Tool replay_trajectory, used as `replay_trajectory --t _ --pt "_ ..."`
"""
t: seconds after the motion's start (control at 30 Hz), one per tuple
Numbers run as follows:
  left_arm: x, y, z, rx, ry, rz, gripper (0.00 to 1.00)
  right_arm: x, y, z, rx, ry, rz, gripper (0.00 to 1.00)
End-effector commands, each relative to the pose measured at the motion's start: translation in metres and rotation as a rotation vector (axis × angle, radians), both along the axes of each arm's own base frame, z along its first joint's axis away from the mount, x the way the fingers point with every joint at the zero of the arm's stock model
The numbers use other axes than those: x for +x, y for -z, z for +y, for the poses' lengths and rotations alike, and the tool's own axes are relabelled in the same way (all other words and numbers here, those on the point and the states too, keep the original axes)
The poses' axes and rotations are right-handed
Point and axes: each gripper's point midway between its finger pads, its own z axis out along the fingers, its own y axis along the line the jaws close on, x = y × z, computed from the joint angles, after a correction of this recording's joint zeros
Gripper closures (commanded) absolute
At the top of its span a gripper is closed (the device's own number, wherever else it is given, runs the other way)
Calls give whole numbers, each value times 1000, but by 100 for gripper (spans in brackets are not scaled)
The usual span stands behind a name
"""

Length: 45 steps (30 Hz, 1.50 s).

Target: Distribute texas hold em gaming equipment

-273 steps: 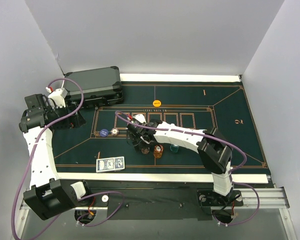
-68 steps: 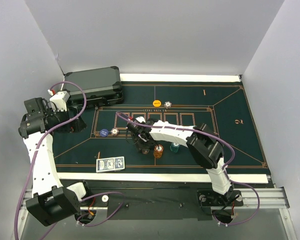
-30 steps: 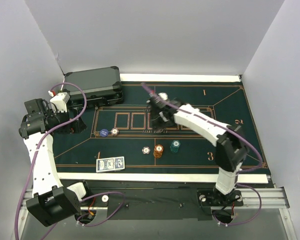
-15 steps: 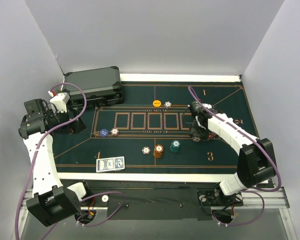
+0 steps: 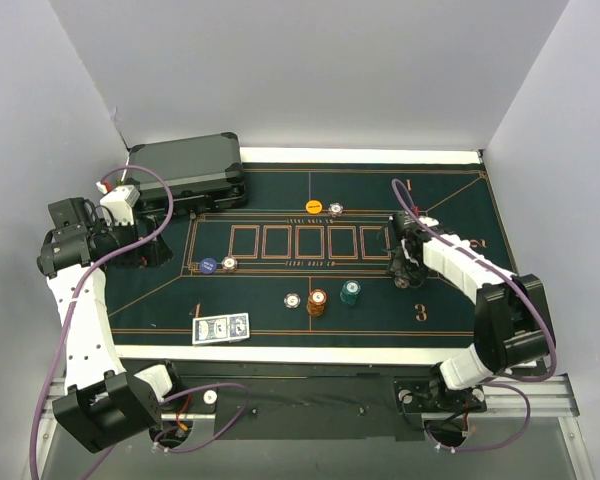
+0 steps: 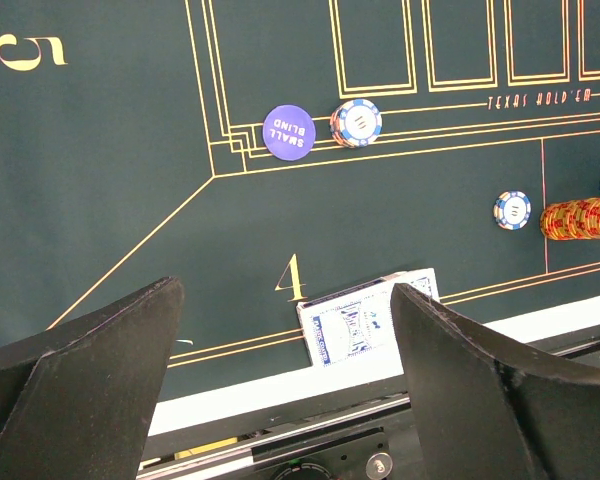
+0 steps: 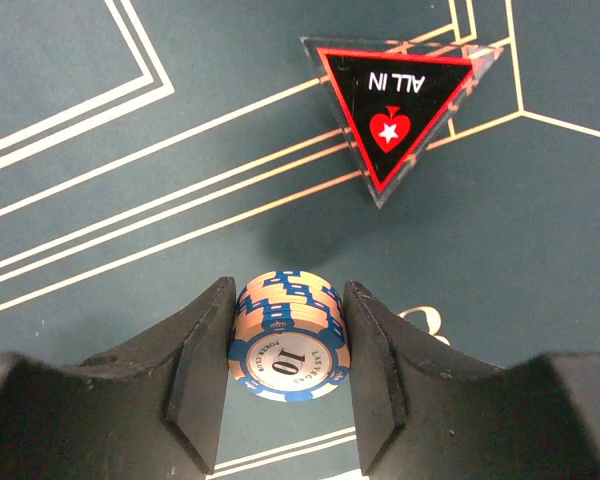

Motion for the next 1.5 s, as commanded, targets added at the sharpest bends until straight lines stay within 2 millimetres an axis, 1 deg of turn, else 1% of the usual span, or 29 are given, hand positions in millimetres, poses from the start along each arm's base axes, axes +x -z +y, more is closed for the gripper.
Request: replay_trajectory --t 0.0,0.2,0.4,0.47,0.5,0.53,0.57,0.6,0.67,0.7,0.77,0.8,0.83,0.87,0.93,1.0,1.03,1.07,1.1,1.13,1.17,1.2,1.23,1.27,1.33,1.37,1.4,1.43,1.47 --pt "3 -12 -1 -2 15 -38 4 3 16 -10 -26 42 7 73" --pt "3 -14 1 9 15 -42 4 5 30 -16 -42 78 18 73" --pt "1 -13 1 22 17 -43 4 4 39 -15 -35 87 35 73" --pt "1 -12 1 22 18 -41 4 3 40 -13 -25 87 40 68" --pt "1 -12 2 22 17 -41 4 3 40 -13 -24 85 41 63" --pt "1 -12 2 22 17 -41 4 2 40 -12 -22 86 42 60" --pt "1 -12 1 21 20 -38 4 2 40 -13 -22 87 40 53" --pt "1 -12 2 22 17 -39 4 1 38 -13 -24 88 43 50" --pt "2 -13 2 20 17 -41 4 0 34 -13 -25 88 37 46" --pt "1 -13 1 19 18 -41 4 -1 30 -15 -32 92 30 42" --pt "1 -12 1 19 19 -39 4 -1 19 -16 -33 93 7 36" --pt "2 -13 2 20 18 -40 4 0 14 -15 -30 91 -5 36" --pt "2 -12 2 18 17 -37 4 1 4 -14 -25 89 -31 34" --pt "2 -12 1 18 18 -37 4 2 -1 -12 -23 83 -44 33" --pt "2 -12 1 12 17 -36 4 7 -28 -5 -9 62 -115 30" --pt "2 -12 1 10 18 -38 4 10 -52 4 -17 28 -162 30" --pt "3 -13 0 9 19 -39 4 13 -66 16 -11 -8 -192 29" --pt "2 -13 0 7 17 -39 4 13 -75 22 -6 -26 -209 28" --pt "3 -13 0 7 19 -39 4 12 -88 37 -5 -72 -233 27" --pt "3 -14 0 5 17 -40 4 11 -95 44 3 -82 -247 27" --pt "2 -14 0 4 16 -39 4 9 -105 60 10 -128 -270 27" --pt "2 -14 -1 2 17 -40 4 8 -110 70 23 -142 -283 26" --pt "3 -13 0 2 14 -38 4 5 -115 85 32 -184 -297 25" --pt "3 -14 -1 -2 16 -38 4 4 -116 96 39 -201 -300 24" --pt "2 -13 -1 -5 13 -37 4 -6 -122 128 47 -283 -313 23" --pt "2 -13 -2 -7 14 -36 4 -10 -123 137 51 -308 -311 23" --pt "2 -13 -1 -6 12 -38 4 -16 -122 154 56 -348 -307 23" --pt "2 -12 -2 -8 15 -35 4 -18 -120 161 54 -366 -303 22" --pt "2 -12 -2 -10 14 -33 4 -25 -117 176 53 -403 -293 22"
